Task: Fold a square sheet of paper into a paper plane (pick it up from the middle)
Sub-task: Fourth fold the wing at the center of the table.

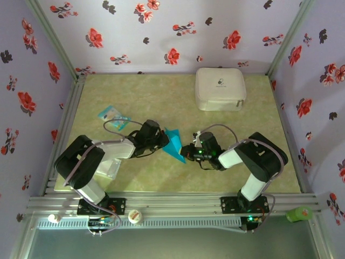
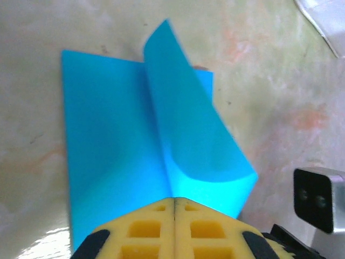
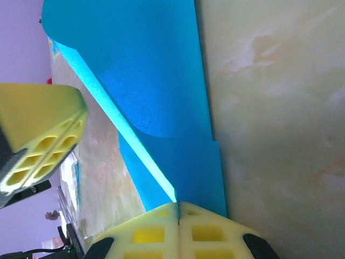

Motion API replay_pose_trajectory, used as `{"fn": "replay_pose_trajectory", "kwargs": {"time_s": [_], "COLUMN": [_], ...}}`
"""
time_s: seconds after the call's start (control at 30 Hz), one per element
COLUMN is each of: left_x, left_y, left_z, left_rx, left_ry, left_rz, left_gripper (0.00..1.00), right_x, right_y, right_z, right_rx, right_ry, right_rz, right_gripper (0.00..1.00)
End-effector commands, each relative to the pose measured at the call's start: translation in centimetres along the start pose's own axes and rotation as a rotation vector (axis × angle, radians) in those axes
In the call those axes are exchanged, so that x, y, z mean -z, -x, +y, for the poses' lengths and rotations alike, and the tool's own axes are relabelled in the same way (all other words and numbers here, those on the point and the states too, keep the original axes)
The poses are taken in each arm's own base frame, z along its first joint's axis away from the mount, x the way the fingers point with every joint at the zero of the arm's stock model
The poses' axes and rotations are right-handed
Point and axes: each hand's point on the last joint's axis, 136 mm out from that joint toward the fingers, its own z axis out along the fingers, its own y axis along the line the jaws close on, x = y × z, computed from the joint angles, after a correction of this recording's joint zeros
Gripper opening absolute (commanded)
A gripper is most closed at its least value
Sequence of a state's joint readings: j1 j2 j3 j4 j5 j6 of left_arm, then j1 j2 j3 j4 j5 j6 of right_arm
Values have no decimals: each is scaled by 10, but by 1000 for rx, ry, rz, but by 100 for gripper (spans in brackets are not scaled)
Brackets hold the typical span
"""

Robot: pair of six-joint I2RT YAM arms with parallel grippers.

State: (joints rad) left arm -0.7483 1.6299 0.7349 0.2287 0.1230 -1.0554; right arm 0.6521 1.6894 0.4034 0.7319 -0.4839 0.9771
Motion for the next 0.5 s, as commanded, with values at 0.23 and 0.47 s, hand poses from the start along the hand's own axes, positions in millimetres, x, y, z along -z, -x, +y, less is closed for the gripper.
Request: {"fn": "replay_pose_trajectory", "kwargs": {"time_s": [0.23,0.47], "left_x": [-16,-26], "left_y": [2,2], "left_z": [-30,-22], "left_rx": [-77,-56], "left_ry": [-113,-98], "left_rz": [34,47], "left_gripper": [0,0], "right_x": [-3,-3], "right_y": [-4,-5], "right_z": [-20,-22], "right_rx": [-35,-43], "right_ry": [-68,-67], "right_rz": [16,20], "right_gripper": [0,0]}}
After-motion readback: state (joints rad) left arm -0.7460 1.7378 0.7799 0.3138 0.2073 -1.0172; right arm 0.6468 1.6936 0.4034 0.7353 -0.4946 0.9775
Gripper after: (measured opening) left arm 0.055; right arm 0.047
